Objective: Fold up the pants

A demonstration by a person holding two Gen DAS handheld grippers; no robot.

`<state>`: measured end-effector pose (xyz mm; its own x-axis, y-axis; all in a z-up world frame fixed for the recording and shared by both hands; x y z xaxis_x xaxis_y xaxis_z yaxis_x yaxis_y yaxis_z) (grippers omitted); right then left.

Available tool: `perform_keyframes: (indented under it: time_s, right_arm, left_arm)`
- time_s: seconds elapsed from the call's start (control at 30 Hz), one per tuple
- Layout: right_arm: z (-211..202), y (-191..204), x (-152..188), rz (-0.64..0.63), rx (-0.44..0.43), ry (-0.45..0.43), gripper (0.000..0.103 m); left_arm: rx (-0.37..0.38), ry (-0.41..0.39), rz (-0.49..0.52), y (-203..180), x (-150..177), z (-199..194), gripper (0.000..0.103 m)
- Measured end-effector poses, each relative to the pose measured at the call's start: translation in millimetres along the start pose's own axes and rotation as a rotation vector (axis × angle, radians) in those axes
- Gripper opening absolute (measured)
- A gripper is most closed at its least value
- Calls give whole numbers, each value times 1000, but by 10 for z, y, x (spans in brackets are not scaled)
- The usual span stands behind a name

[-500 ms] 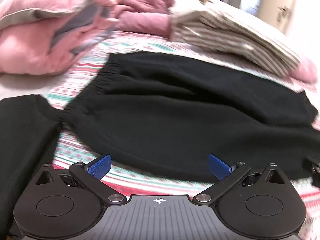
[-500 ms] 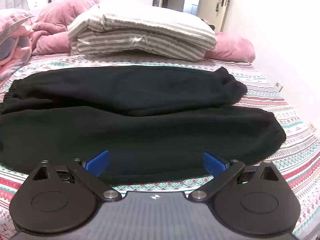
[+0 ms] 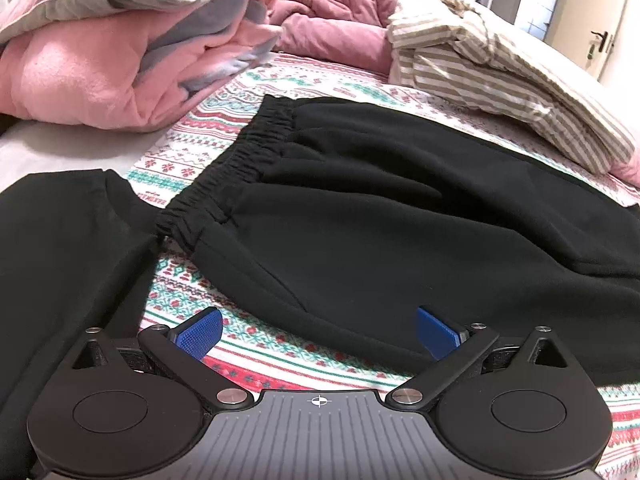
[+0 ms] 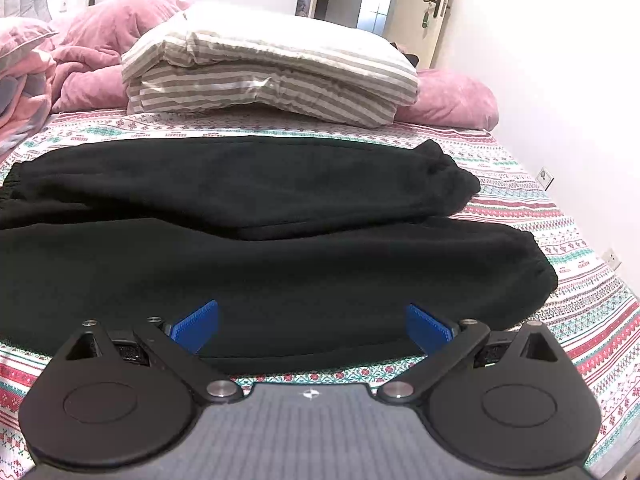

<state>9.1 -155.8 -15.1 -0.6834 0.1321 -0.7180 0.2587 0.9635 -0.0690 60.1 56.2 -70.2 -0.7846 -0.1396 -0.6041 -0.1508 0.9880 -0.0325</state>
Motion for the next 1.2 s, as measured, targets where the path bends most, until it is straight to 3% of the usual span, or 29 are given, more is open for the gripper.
perform_keyframes:
  time_s: [0.1,0.17,0.37,0.47,0.5,0.53,0.6,0.63,0.73,1.07,1.13,1.2]
  right_arm:
    - [40,-37,-16,4,21,7,103]
    - [75,-53,-17,11,28,19,103]
    - [108,-70,-70,55,26,-18,103]
    - [136,-64,-75,70,13,-7,103]
    - [141,-76,-96,75,5,-17,103]
    - [154,-82,-102,80,1,-14,103]
    - [188,-110,-102,94,6,-1,103]
    - [207,-124,-100,100,10,15,103]
    - [236,-175,-87,110,24,47,103]
    - [387,-414,-183,93,-7,62,103]
    - [577,-646,-275,95,-12,108,103]
    - [800,-1085,-390,174,36,141,103]
  left_arm:
    - [7,-9,-53,79,-22,82,101]
    - [12,28,-101,147,-9,172,100]
    - [-2,21,-174,229,-77,322,82]
    - [16,32,-194,191,-92,453,66]
    - [18,39,-196,174,-94,508,54]
    - [14,43,-195,174,-87,556,35]
    - [-28,33,-189,201,-85,633,16]
    - [-33,26,-193,221,-85,653,11]
    - [-36,9,-195,243,-81,605,5]
    - [-26,-40,-190,350,-84,274,6]
    - [-32,-8,-185,351,-38,372,8]
    - [-35,13,-176,360,-8,435,14]
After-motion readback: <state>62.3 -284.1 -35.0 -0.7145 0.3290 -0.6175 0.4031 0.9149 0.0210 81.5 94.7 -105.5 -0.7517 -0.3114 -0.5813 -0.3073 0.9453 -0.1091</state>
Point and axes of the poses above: each gripper's, at about its wrist camera, not at the fingertips, and z roughly the way its jaws point, y to its left, x to its underside, the point moved 8 cm from there along z, roughly the way its jaws point, and after that the axes turned 7 degrees about z, right-handed, at the moved point
